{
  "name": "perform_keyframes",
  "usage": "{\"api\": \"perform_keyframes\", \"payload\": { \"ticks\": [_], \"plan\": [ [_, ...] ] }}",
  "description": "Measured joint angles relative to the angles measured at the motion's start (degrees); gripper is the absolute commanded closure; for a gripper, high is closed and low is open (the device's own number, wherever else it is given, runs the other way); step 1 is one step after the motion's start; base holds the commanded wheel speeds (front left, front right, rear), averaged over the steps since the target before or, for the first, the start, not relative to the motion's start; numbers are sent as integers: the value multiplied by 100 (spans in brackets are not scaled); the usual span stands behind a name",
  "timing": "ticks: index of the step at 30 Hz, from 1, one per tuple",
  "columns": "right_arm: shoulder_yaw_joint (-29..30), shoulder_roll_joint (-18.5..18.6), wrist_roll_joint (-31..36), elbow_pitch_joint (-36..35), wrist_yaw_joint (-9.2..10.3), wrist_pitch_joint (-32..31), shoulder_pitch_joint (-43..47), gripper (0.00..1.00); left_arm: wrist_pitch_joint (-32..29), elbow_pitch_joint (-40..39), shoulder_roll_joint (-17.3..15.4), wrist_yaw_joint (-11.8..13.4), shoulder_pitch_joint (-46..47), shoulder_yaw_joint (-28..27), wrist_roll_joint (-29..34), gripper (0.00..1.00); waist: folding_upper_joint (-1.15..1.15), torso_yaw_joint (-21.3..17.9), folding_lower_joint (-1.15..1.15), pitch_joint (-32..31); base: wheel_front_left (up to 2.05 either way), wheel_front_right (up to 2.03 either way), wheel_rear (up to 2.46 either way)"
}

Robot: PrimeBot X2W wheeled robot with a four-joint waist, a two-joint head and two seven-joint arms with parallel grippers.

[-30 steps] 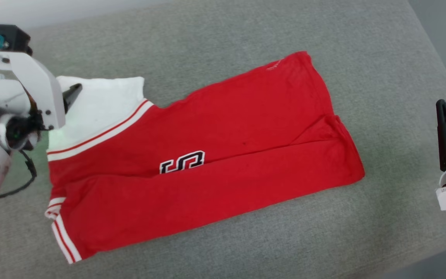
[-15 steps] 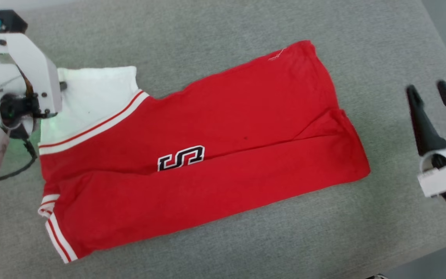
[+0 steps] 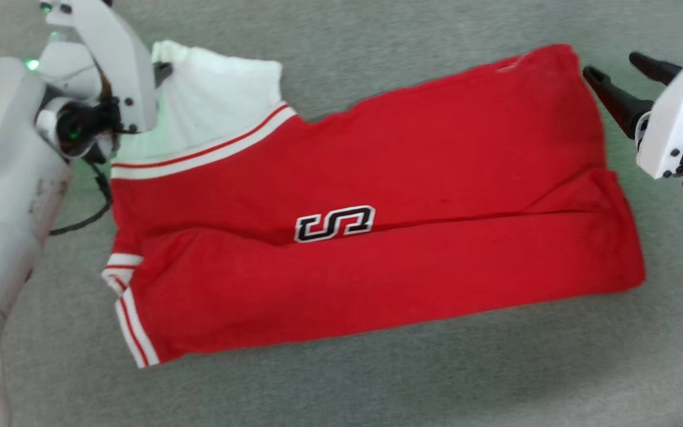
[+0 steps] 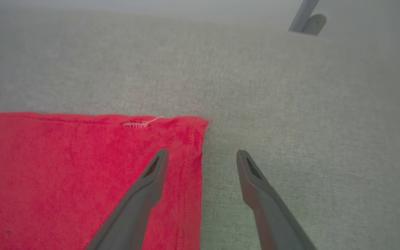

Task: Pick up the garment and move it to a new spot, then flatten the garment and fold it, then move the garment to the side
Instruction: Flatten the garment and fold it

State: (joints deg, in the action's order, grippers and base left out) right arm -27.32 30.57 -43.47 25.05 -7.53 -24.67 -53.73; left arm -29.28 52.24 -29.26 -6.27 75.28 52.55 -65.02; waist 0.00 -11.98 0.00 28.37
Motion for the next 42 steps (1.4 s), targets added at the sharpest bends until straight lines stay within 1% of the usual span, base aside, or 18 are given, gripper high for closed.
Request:
{"api": "perform_keyframes", "payload": {
  "ticks": [6, 7, 8, 10, 12, 13, 14, 15, 16, 22, 27, 30, 35, 42],
  "plan": [
    [-553, 33, -532, 1078, 0, -1177, -870, 0, 132, -118, 224, -88, 107, 114, 26, 100, 0, 386, 0, 139, 0, 0, 0],
    [-553, 33, -532, 1078, 0, -1177, -870, 0, 132, -118, 224, -88, 107, 114, 26, 100, 0, 386, 0, 139, 0, 0, 0],
    [-669, 34, -590, 1357, 0, -1383, -1083, 0, 158, -172, 289, -108, 126, 166, 29, 100, 0, 510, 0, 181, 0, 0, 0],
    [-745, 31, -642, 1612, 0, -1567, -1242, 0, 165, -229, 337, -113, 154, 213, 29, 100, 0, 622, 0, 218, 0, 0, 0],
    [-804, 36, -665, 1688, 0, -1673, -1322, 0, 175, -259, 355, -114, 173, 242, 30, 100, 0, 675, 0, 236, 0, 0, 0],
    [-865, 53, -676, 1726, 1, -1740, -1398, 20, 188, -287, 366, -123, 186, 266, 31, 100, 0, 721, 0, 251, 0, 0, 0],
    [-894, 65, -711, 1759, 1, -1755, -1460, 64, 216, -328, 376, -124, 190, 291, 31, 100, 0, 764, 0, 265, 0, 0, 0],
    [-925, 71, -748, 1798, 1, -1751, -1507, 99, 236, -368, 382, -123, 191, 320, 30, 100, 0, 802, 0, 275, 0, 0, 0],
    [-951, 80, -786, 1839, 1, -1731, -1540, 100, 266, -405, 389, -123, 191, 348, 29, 100, 0, 836, 0, 280, 0, 0, 0],
    [-1201, 105, -934, 1894, 0, -1360, -1530, 100, 525, -605, 383, -122, 45, 517, -57, 100, 0, 922, 0, 113, 0, 0, 0],
    [-1473, 393, -1042, 1591, 0, -1038, -1339, 100, 883, -978, 300, -121, -127, 560, -278, 100, 0, 950, 0, -208, 0, 0, 0],
    [-1594, 603, -1236, 1233, 0, -828, -1121, 100, 1104, -1344, 141, -121, -280, 594, -404, 100, 0, 976, 0, -439, 0, 0, 0],
    [-1683, 1113, -1533, 491, 0, -553, -560, 100, 1393, -2156, -330, -121, -733, 661, -615, 100, 0, 1030, 0, -830, 0, 0, 0],
    [-1534, 1842, -1876, -483, 0, -146, 569, 100, 2046, -3605, -1301, -121, -1722, 715, -690, 100, 0, 1101, 0, -1233, 0, 0, 0]
  ]
}}
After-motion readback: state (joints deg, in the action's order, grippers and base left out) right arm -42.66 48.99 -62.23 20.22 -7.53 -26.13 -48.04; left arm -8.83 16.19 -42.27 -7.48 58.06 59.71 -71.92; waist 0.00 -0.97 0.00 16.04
